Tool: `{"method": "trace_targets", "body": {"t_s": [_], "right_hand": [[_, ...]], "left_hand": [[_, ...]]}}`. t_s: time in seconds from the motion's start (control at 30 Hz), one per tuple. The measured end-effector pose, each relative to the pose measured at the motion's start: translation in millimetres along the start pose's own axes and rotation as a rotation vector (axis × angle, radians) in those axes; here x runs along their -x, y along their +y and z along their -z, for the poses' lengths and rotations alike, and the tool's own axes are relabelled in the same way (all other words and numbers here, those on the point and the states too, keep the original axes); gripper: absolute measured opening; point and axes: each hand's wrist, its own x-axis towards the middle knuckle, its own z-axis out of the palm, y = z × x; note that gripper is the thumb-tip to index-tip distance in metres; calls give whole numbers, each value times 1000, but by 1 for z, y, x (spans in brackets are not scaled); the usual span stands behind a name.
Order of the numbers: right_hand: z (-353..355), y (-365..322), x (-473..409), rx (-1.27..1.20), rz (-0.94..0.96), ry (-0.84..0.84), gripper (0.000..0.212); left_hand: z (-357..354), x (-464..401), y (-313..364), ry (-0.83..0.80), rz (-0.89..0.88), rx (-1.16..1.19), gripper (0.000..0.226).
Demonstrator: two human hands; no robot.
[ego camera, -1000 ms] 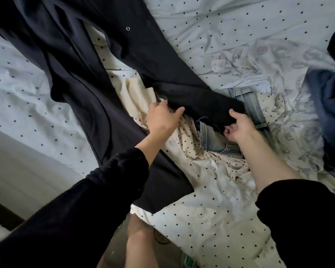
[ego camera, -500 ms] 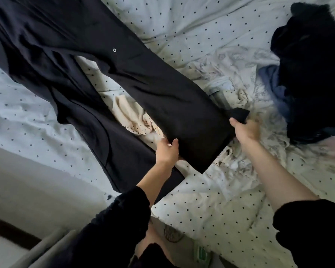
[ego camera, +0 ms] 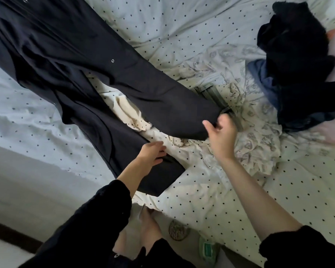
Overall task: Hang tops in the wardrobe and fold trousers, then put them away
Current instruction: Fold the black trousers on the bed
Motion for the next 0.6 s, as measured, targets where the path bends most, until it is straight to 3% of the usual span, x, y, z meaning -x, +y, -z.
{"method": "trace_targets", "body": {"t_s": [0.13,0.27,0.33,0.47,0.6], "right_hand": [[-30,-20,51,245,521,-237,16],[-55,10,106,410,790,-581,30],[-62,31,124,466,808,-722,35],[-72,57,141,554,823,-844,39],[-78,69,143,565,802,-890,40]], "left_hand": [[30,6,14,-19,-120,248,38],[63,3,11,21,-200,87,47],[71,-5,-4,78,-201,-58,45],[80,-28,-45,377,-189,-348,16],[103,-34,-75,408,-71,-311,20]]}}
